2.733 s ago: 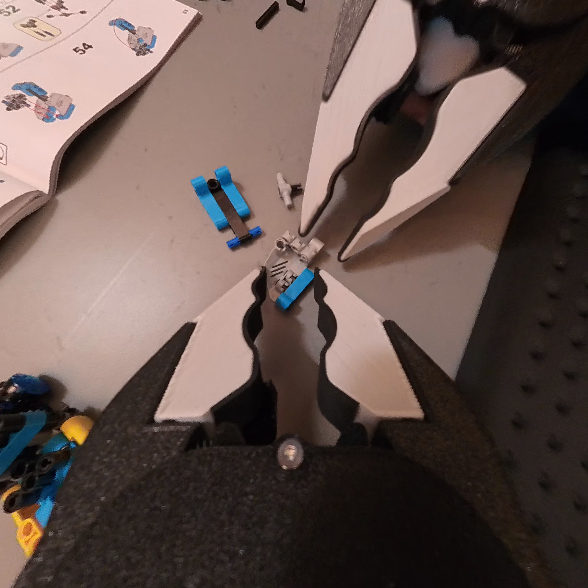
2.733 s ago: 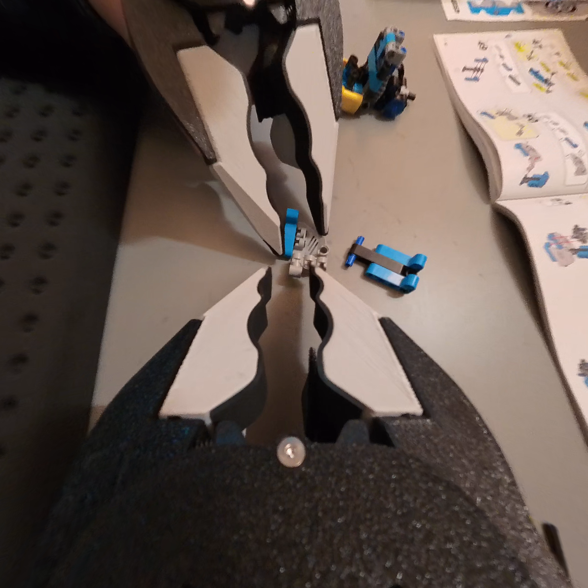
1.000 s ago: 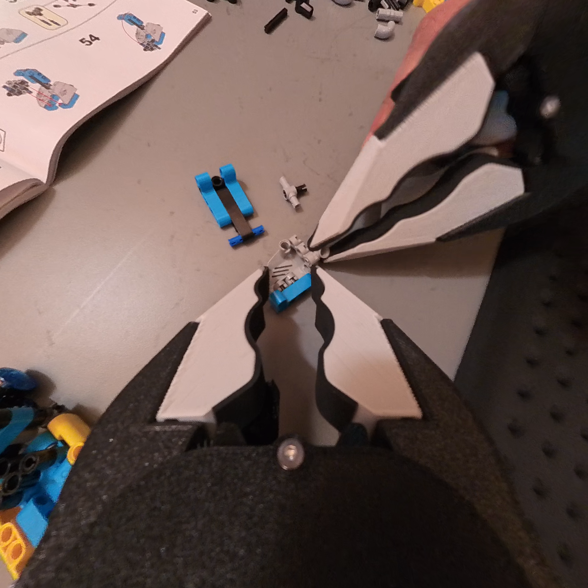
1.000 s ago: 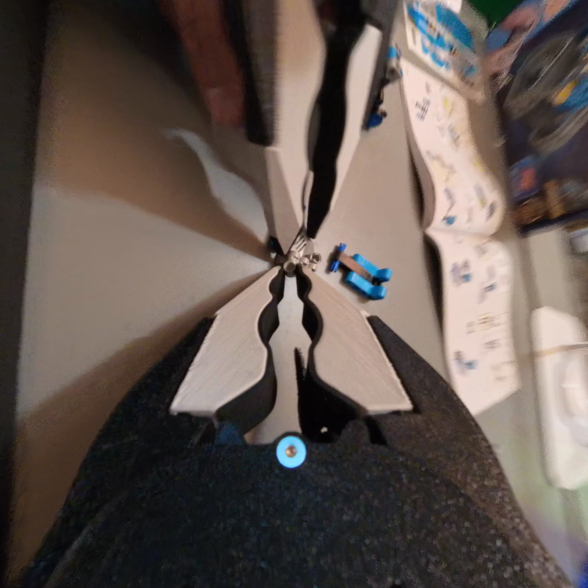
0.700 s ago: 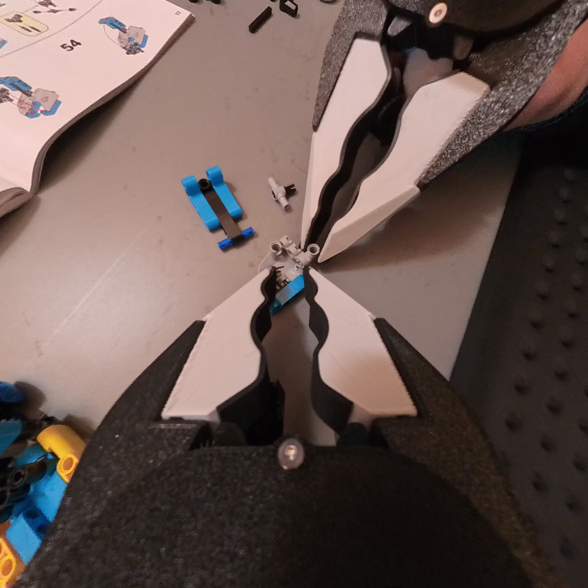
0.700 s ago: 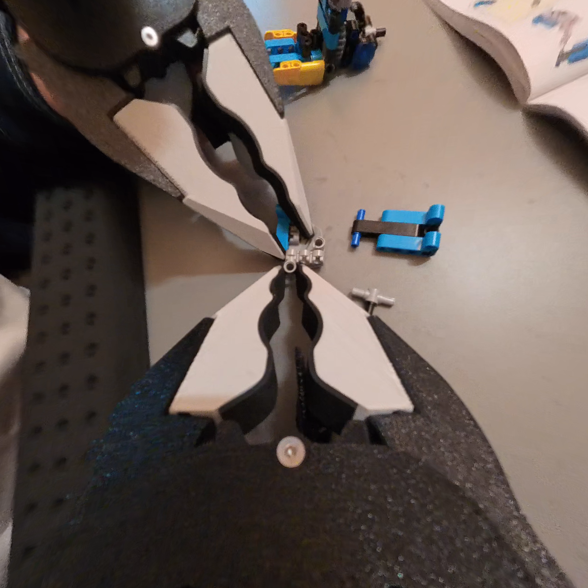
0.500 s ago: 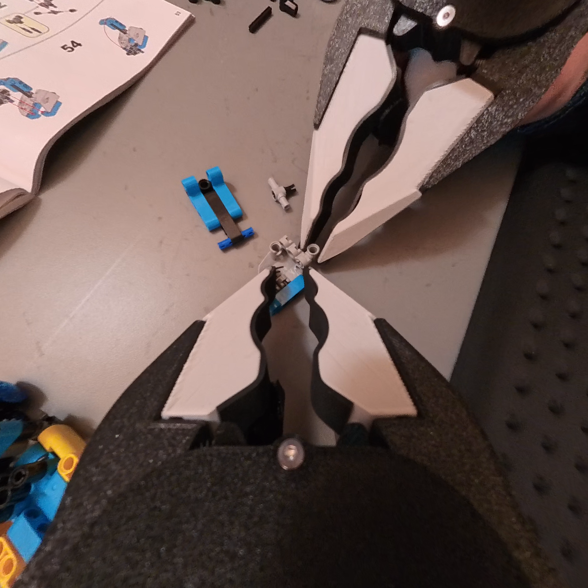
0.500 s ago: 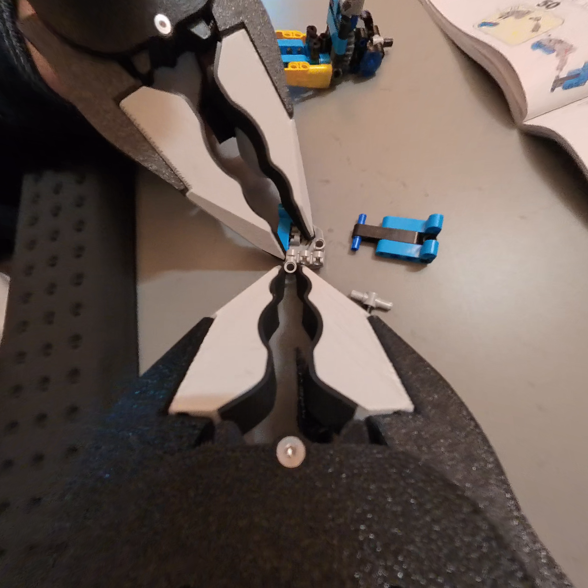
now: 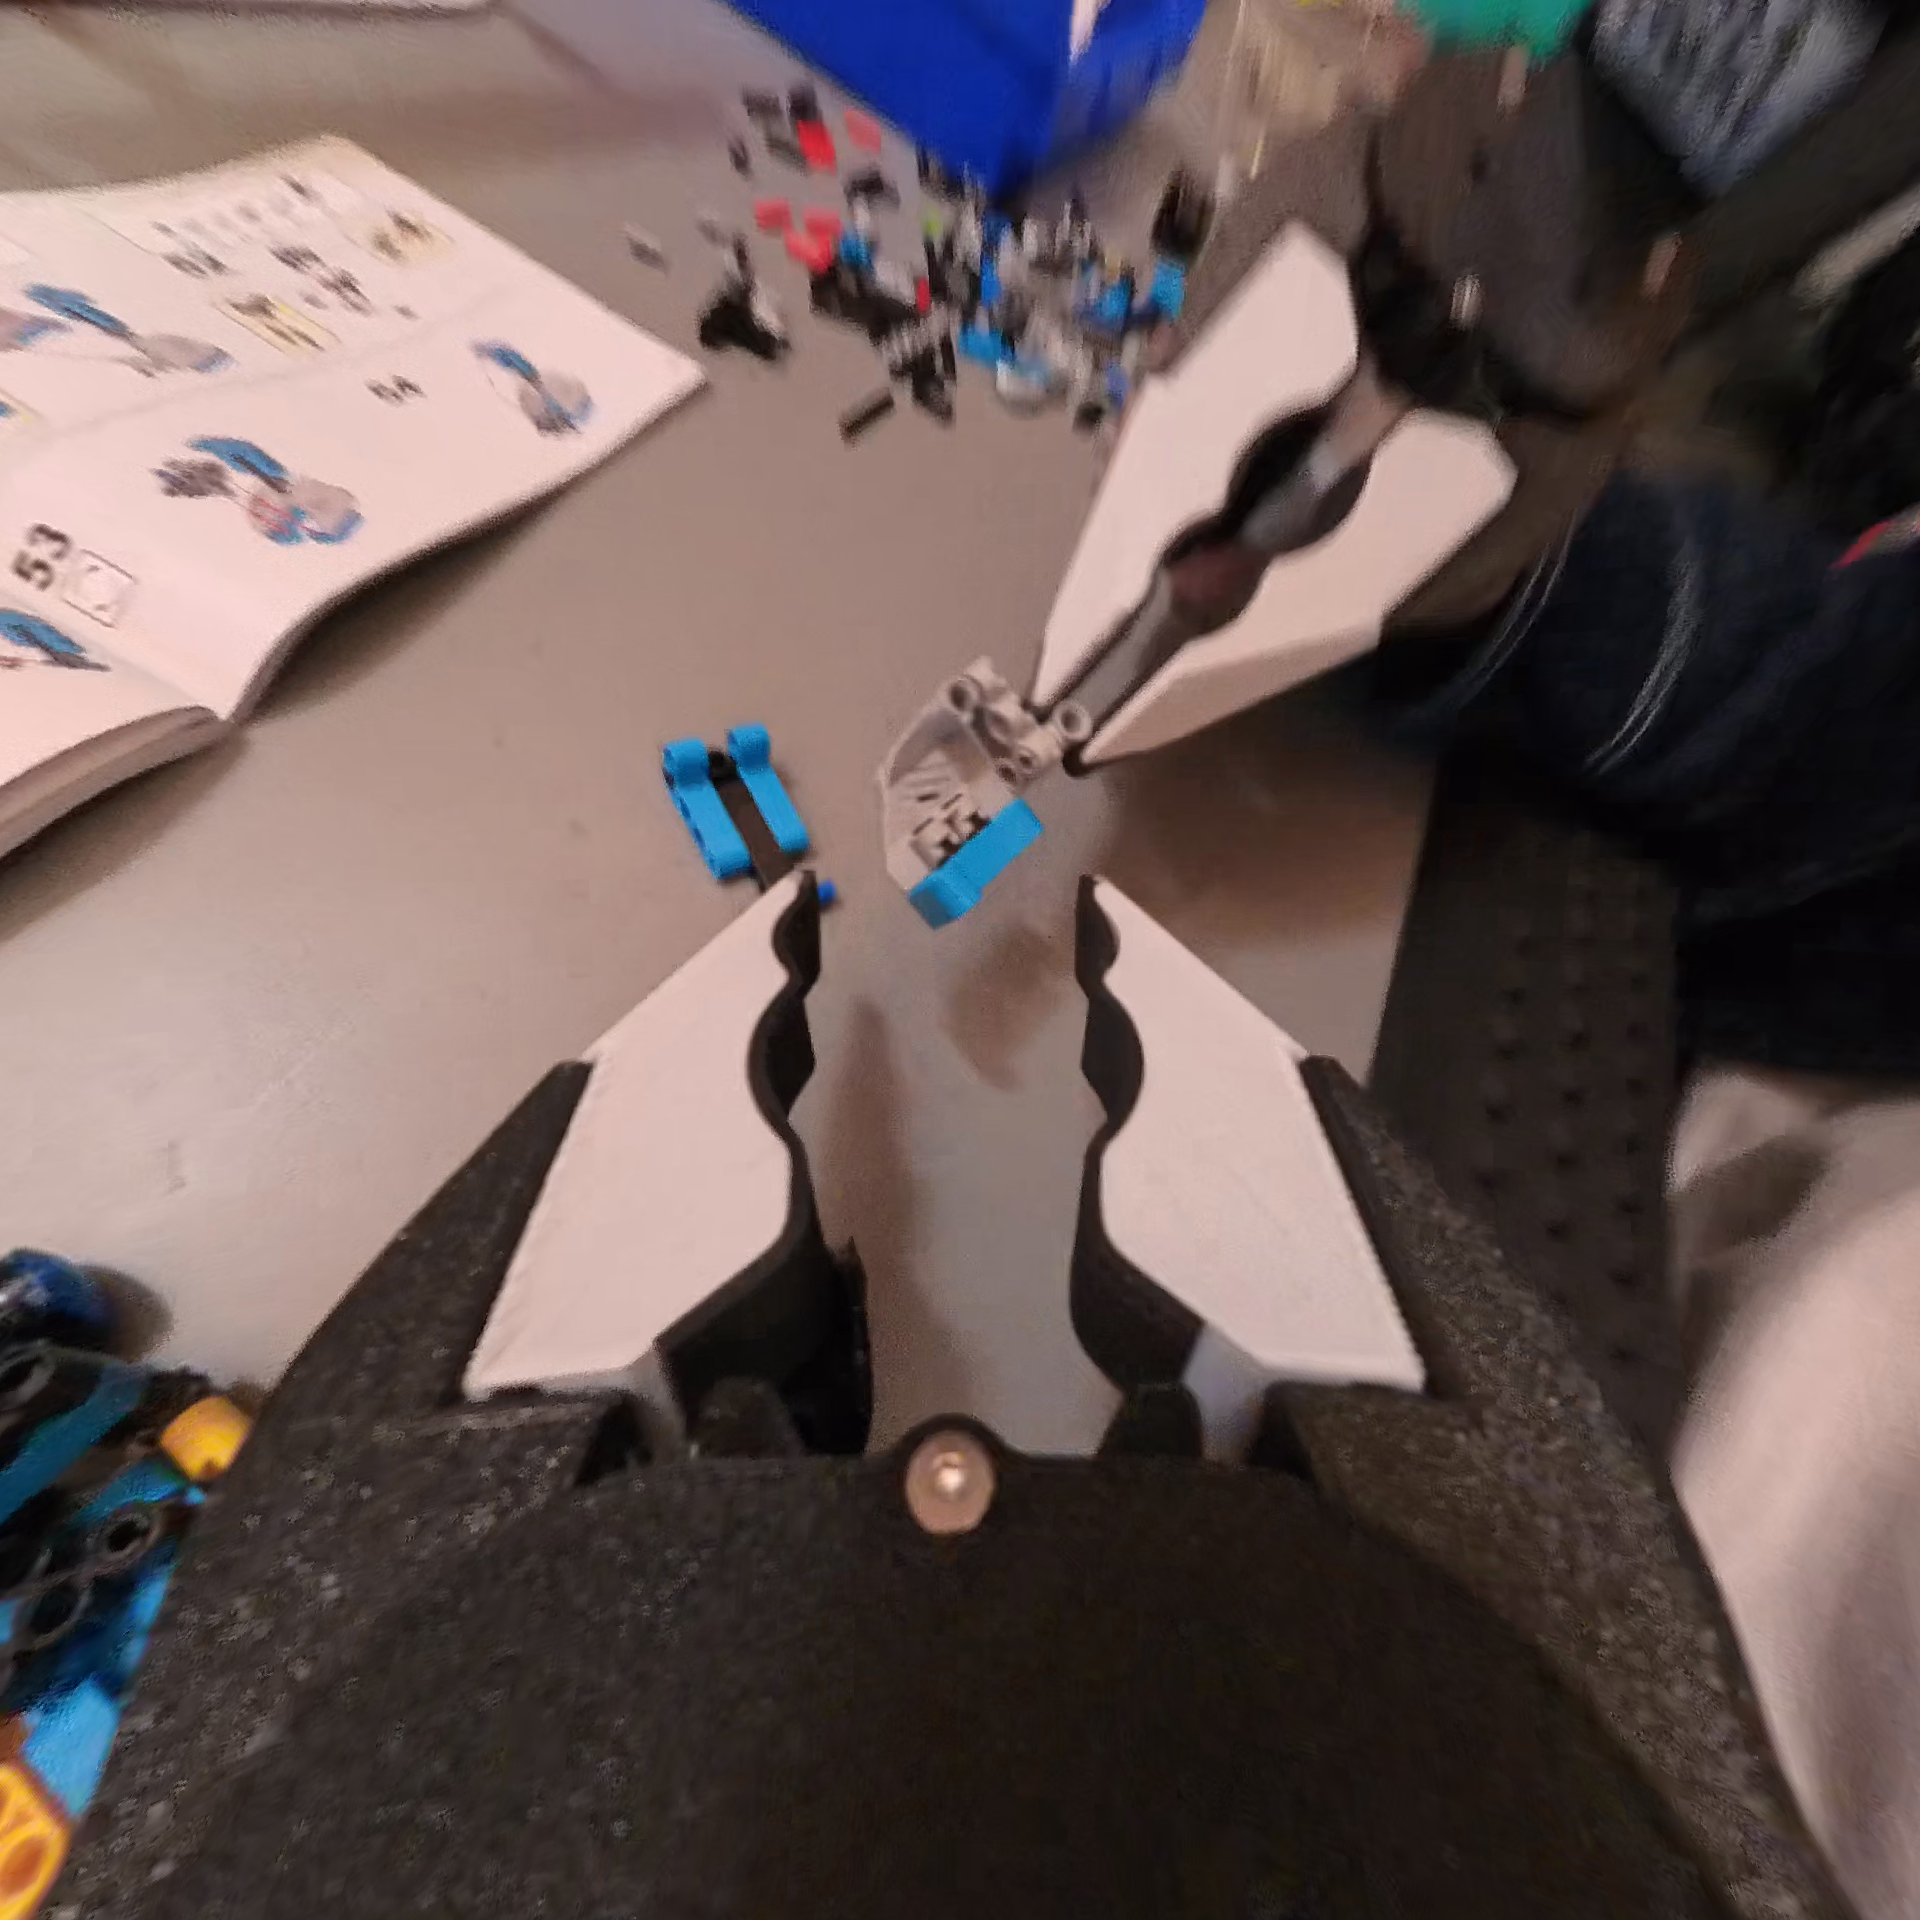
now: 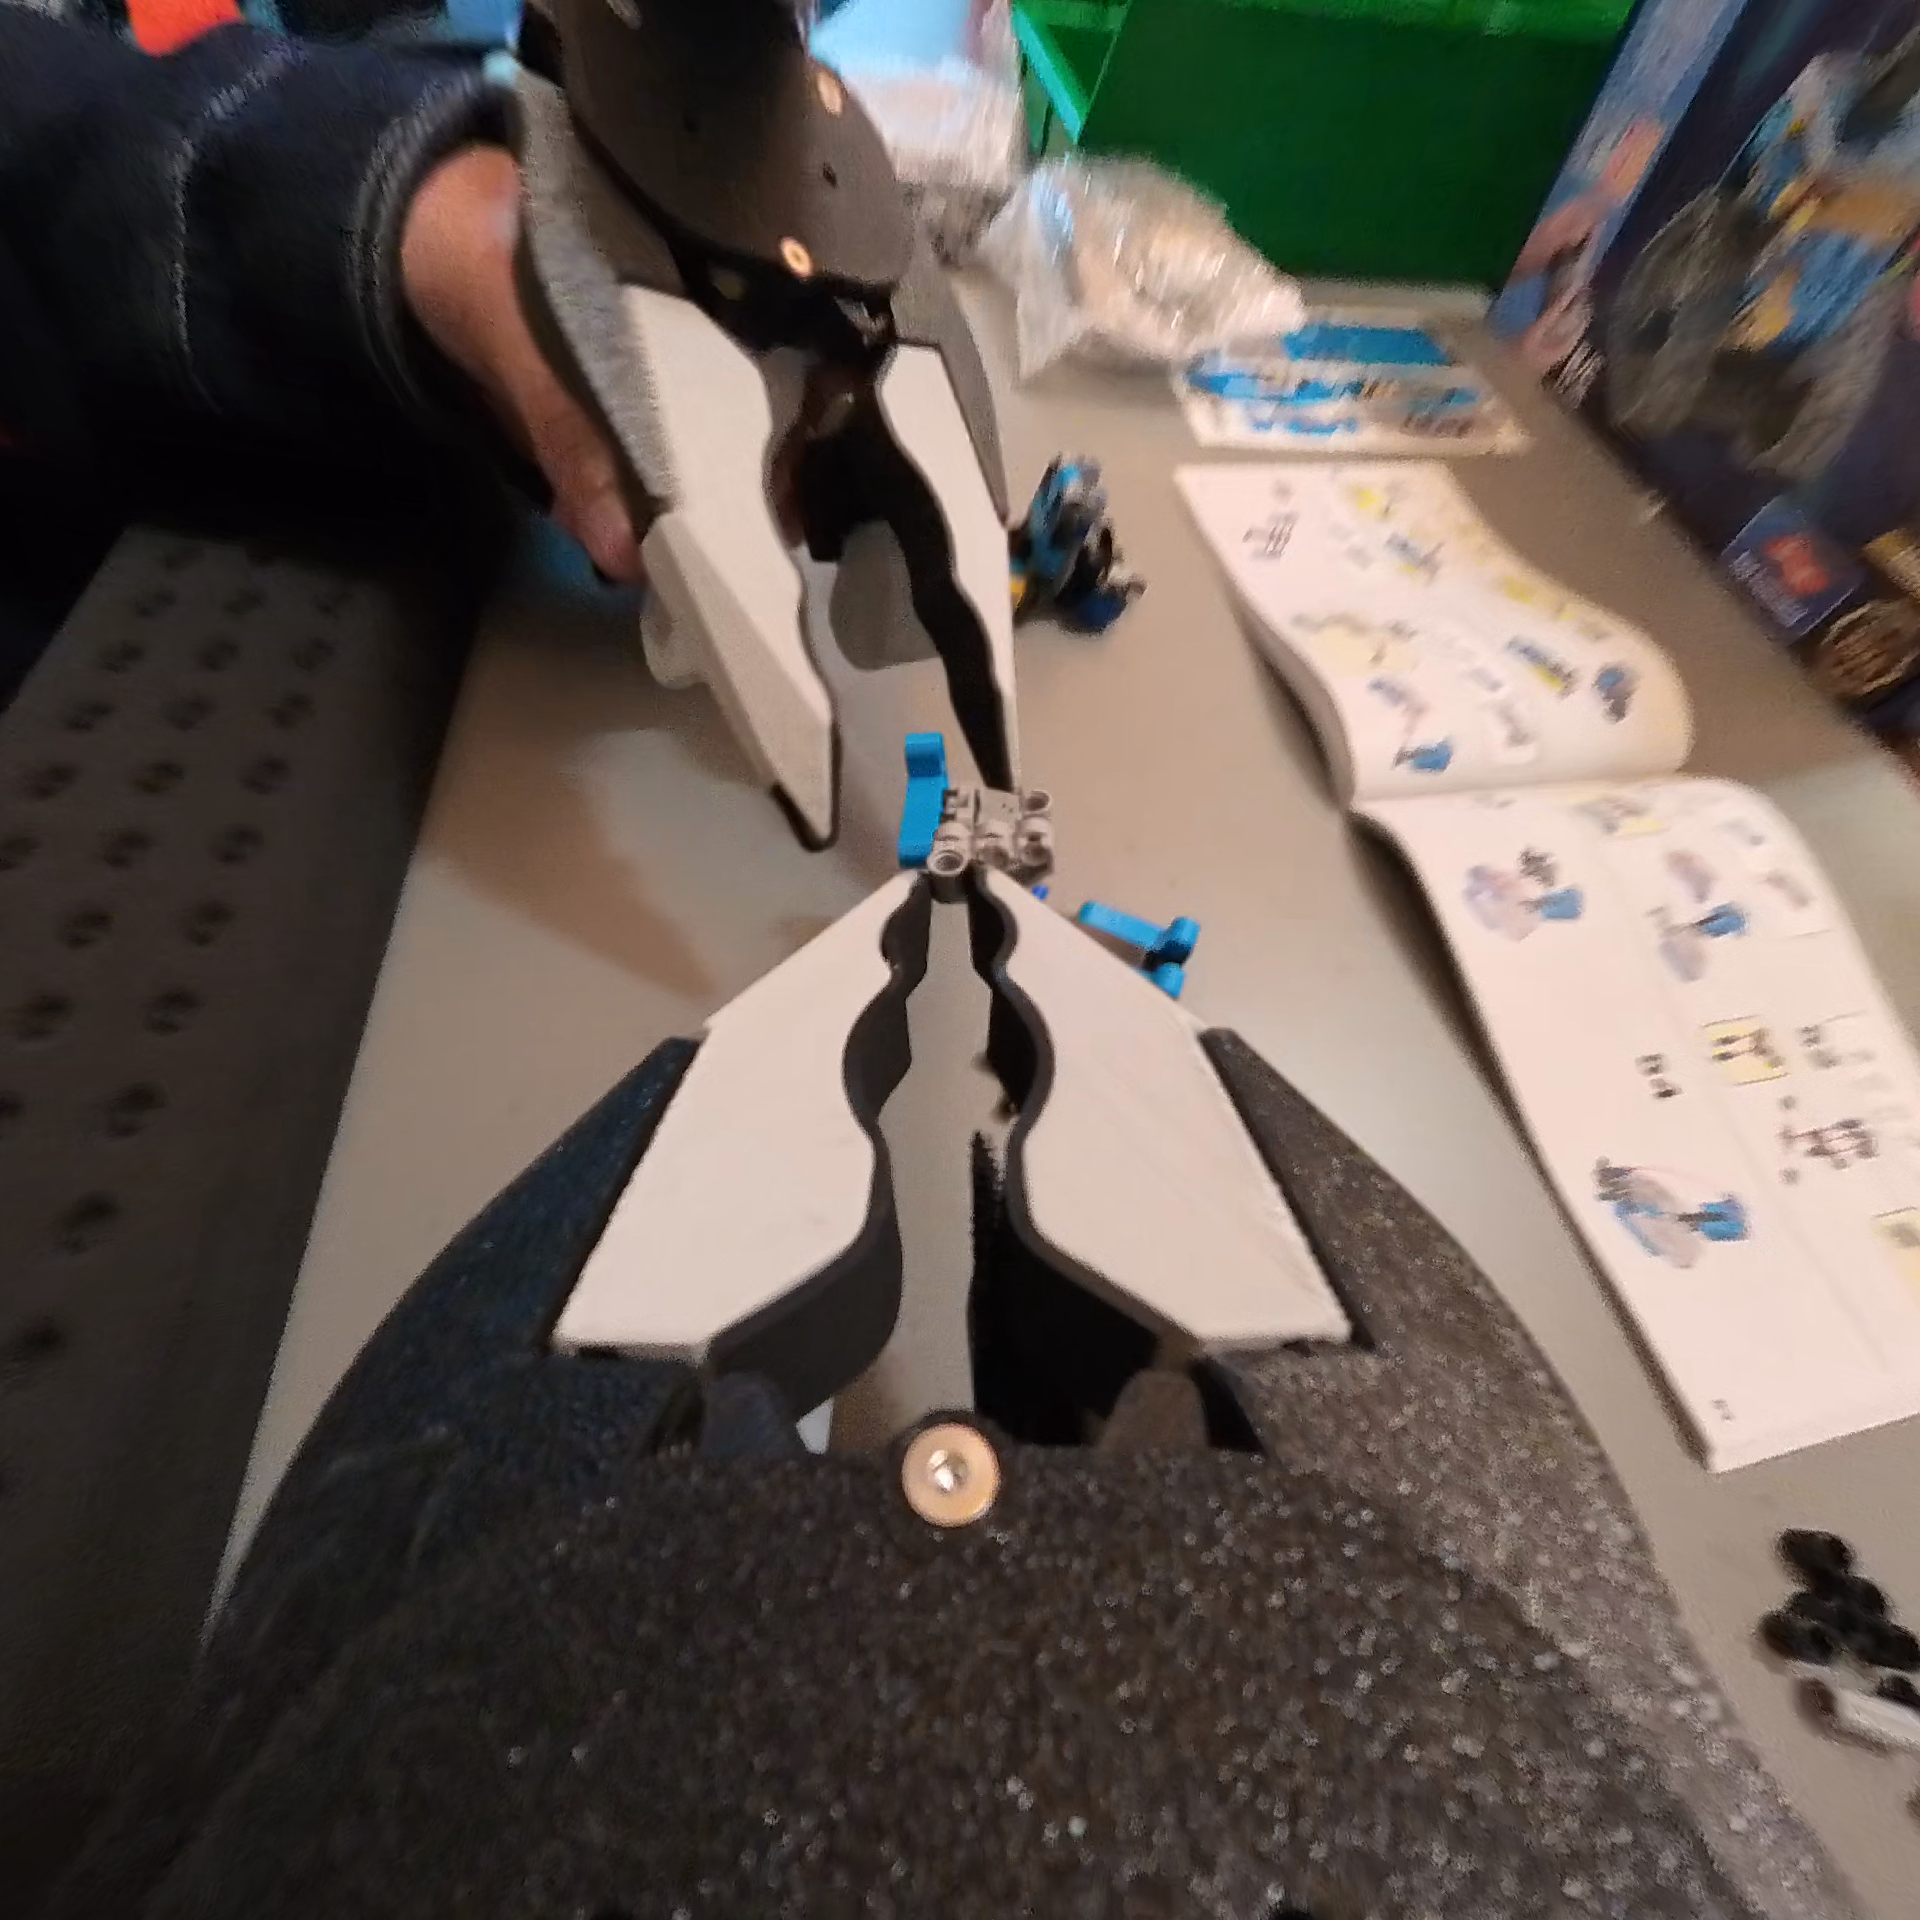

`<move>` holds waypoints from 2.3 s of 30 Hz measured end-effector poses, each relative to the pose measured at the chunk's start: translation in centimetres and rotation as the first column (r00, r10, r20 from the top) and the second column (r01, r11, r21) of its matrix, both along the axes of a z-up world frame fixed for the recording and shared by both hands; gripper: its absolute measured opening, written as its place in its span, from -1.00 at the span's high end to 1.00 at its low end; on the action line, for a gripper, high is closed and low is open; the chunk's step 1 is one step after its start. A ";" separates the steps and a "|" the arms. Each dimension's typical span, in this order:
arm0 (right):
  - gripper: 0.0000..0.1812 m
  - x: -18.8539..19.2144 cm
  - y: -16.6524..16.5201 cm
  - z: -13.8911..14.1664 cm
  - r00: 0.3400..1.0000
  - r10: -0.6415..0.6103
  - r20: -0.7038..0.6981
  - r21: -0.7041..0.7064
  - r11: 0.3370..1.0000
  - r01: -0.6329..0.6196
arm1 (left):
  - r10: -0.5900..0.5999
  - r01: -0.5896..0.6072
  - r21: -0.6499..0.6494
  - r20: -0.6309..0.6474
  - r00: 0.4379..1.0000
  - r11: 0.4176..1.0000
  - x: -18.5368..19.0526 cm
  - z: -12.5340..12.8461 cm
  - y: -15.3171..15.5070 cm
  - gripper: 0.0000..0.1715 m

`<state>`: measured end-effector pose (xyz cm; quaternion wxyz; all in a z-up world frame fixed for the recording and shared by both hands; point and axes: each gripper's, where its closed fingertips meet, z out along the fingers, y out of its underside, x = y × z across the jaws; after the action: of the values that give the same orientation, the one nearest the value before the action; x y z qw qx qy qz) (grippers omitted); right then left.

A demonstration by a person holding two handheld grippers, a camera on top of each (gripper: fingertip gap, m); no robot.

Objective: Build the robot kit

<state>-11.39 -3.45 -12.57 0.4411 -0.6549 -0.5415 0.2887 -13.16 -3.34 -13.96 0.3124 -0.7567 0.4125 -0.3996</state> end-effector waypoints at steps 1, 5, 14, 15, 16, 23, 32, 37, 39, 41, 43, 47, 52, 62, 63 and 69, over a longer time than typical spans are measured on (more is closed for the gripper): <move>0.93 0.1 0.1 0.8 0.999 -0.006 -0.031 0.035 0.999 0.007 | 0.028 -0.023 -0.060 0.089 0.996 0.998 0.0 1.2 0.4 0.41; 0.93 -0.3 -1.1 3.0 0.991 0.058 -0.121 0.100 0.994 -0.046 | 0.055 0.134 -0.399 0.427 0.903 0.907 0.3 4.8 -0.5 0.31; 0.93 -1.4 -2.8 2.2 0.990 0.136 -0.030 0.202 0.971 -0.127 | -0.051 0.276 -0.502 0.415 0.908 0.819 0.9 3.5 -3.2 0.62; 0.93 -1.4 -2.7 2.2 0.992 0.127 -0.026 0.205 0.971 -0.120 | -0.053 0.276 -0.512 0.408 0.912 0.813 0.9 3.3 -3.3 0.71; 0.93 -1.3 -2.7 2.2 0.992 0.127 -0.022 0.205 0.971 -0.120 | -0.044 0.276 -0.514 0.417 0.908 0.812 0.9 3.4 -3.1 0.80; 0.93 -1.6 -3.2 1.5 0.988 0.150 0.020 0.207 0.967 -0.151 | -0.055 0.270 -0.491 0.408 0.911 0.828 0.8 3.3 -3.1 0.82; 0.92 -1.6 -3.0 1.3 0.992 0.126 0.018 0.185 0.975 -0.127 | -0.104 0.254 -0.406 0.356 0.929 0.878 0.7 3.1 -3.3 0.83; 0.76 1.9 1.1 -0.7 0.992 -0.107 0.073 0.022 0.994 0.106 | -0.028 0.104 -0.283 0.260 0.965 0.953 -0.1 2.5 -0.9 0.82; 0.74 3.6 1.9 -3.3 0.975 -0.148 0.166 -0.088 0.982 0.165 | 0.022 0.048 -0.269 0.251 0.968 0.962 -0.6 2.4 0.1 0.82; 0.74 4.1 1.9 -5.1 0.966 -0.137 0.217 -0.165 0.971 0.175 | 0.081 -0.021 -0.274 0.209 0.974 0.961 -1.0 1.6 1.1 0.82; 0.77 3.4 1.4 -5.1 0.976 -0.104 0.193 -0.212 0.966 0.145 | 0.100 -0.051 -0.265 0.175 0.979 0.963 -1.2 1.1 1.4 0.82; 0.80 2.6 0.6 -6.1 0.970 -0.055 0.239 -0.214 0.971 0.108 | 0.083 -0.047 -0.244 0.140 0.987 0.969 -1.0 0.6 1.0 0.82; 0.83 1.9 0.2 -5.0 0.979 -0.040 0.198 -0.177 0.981 0.076 | 0.081 -0.044 -0.259 0.137 0.987 0.965 -1.0 0.5 0.9 0.82; 0.92 1.8 1.5 -6.1 0.961 -0.125 0.247 -0.196 0.965 0.176 | 0.077 -0.039 -0.268 0.133 0.988 0.963 -0.9 0.4 0.8 0.82; 0.94 1.8 1.6 -6.1 0.959 -0.125 0.255 -0.166 0.971 0.170 | 0.078 -0.040 -0.269 0.133 0.988 0.962 -0.9 0.4 0.8 0.82; 0.96 1.8 1.8 -6.1 0.952 -0.127 0.279 -0.124 0.978 0.167 | 0.074 -0.041 -0.269 0.116 0.991 0.962 -0.9 0.0 0.7 0.82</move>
<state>-9.57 -1.70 -18.65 0.3342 -0.7571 -0.5236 0.2021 -14.02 -2.65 -13.92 0.2447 -0.7770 0.3127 -0.4884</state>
